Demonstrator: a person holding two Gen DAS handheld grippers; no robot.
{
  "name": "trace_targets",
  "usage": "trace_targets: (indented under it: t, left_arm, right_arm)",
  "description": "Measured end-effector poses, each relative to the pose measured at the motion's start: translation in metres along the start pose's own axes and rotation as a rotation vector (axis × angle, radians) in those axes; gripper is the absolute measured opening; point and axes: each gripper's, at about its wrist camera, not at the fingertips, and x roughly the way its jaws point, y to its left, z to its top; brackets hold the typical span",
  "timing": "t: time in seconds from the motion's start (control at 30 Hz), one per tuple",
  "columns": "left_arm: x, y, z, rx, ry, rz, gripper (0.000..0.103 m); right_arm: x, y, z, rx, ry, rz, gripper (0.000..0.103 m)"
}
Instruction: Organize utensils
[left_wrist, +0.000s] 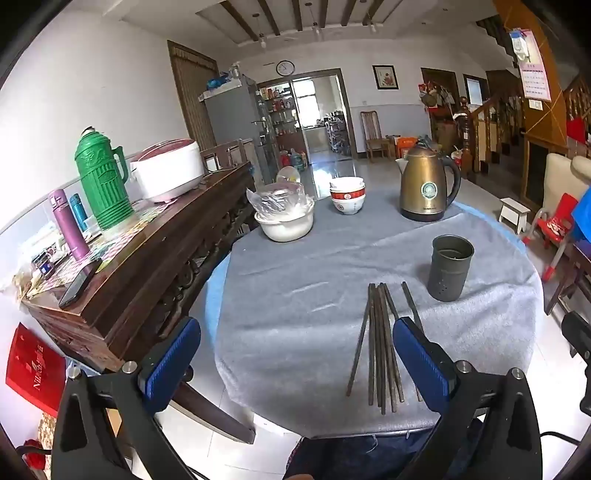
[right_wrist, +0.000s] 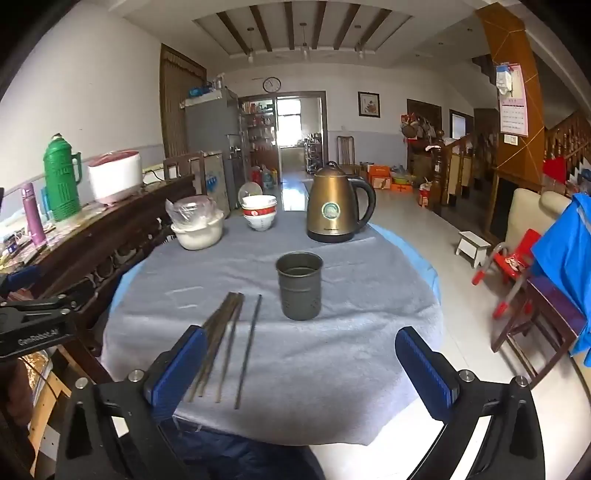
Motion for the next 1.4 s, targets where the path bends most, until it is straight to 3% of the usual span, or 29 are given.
trace_targets:
  t: [0.13, 0.3, 0.4, 1.4]
  left_arm:
    - [-0.009, 0.018, -0.012, -0.075, -0.019, -0.013, 0.103]
    - [0.001, 0.022, -0.010, -0.067, 0.060, -0.022, 0.103]
    - [0.001, 0.024, -0.013, -0.066, 0.062, -0.026, 0.103]
    - [0.001, 0.019, -0.018, -0.052, 0.062, -0.044, 0.103]
  right_arm:
    - [0.001, 0.021, 0.005, -0.013, 0.061, -0.005, 0.103]
    - [-0.006, 0.019, -0.006, 0.029, 0.066, 0.037, 0.103]
    - [-0.001, 0.031, -0.009, 0.032, 0.092, 0.041, 0.103]
    - [-0.007, 0.032, -0.012, 0.069, 0.066, 0.071, 0.103]
